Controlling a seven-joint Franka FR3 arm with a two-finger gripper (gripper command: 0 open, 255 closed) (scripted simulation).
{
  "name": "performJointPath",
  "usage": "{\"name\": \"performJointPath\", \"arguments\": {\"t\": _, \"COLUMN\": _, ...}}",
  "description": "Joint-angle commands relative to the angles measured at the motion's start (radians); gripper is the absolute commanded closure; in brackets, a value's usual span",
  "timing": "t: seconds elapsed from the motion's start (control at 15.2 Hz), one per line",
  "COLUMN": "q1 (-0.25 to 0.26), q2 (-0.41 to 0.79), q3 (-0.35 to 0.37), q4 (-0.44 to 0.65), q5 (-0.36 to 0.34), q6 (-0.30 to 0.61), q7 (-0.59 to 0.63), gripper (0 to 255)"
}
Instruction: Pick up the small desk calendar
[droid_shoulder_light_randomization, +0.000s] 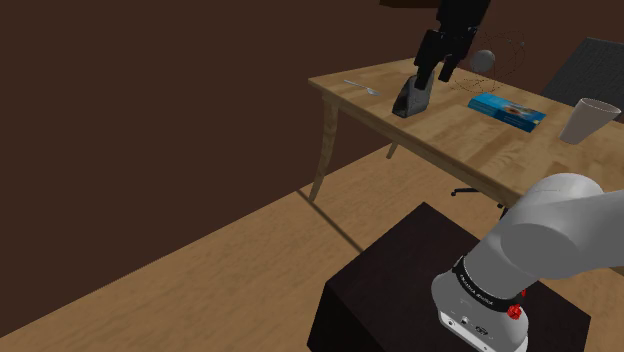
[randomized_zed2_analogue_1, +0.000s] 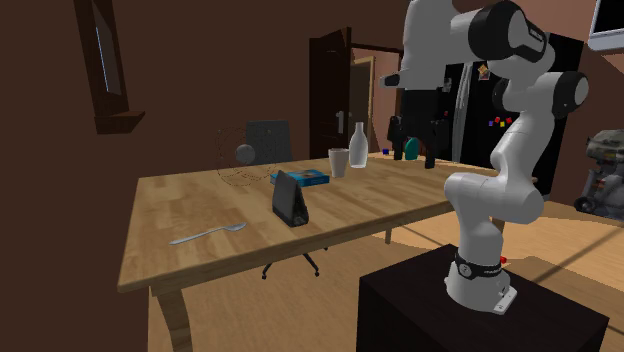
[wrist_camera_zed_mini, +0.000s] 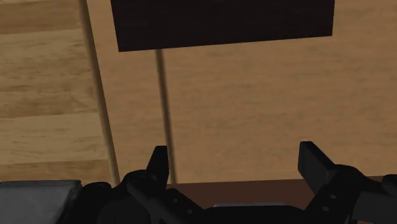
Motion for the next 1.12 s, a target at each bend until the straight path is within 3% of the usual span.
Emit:
{"name": "performJointPath", "arguments": {"t": 0.0, "q1": 0.0, "q2": 0.0, "q3": 0.0, "q4": 0.0, "q5": 0.0, "q6": 0.0, "q7": 0.0, "gripper": 0}}
{"name": "performJointPath", "arguments": {"t": 0.53, "q1": -0.149, "q2": 0.235, "q3": 0.065, "q4": 0.075, "q5": -0.032, "q6": 0.208, "q7": 0.378, "gripper": 0}}
{"name": "performJointPath", "arguments": {"t": 1.06, "q1": -0.286, "q2": 0.45, "q3": 0.084, "q4": 0.202, "q5": -0.114, "q6": 0.325, "q7": 0.751, "gripper": 0}}
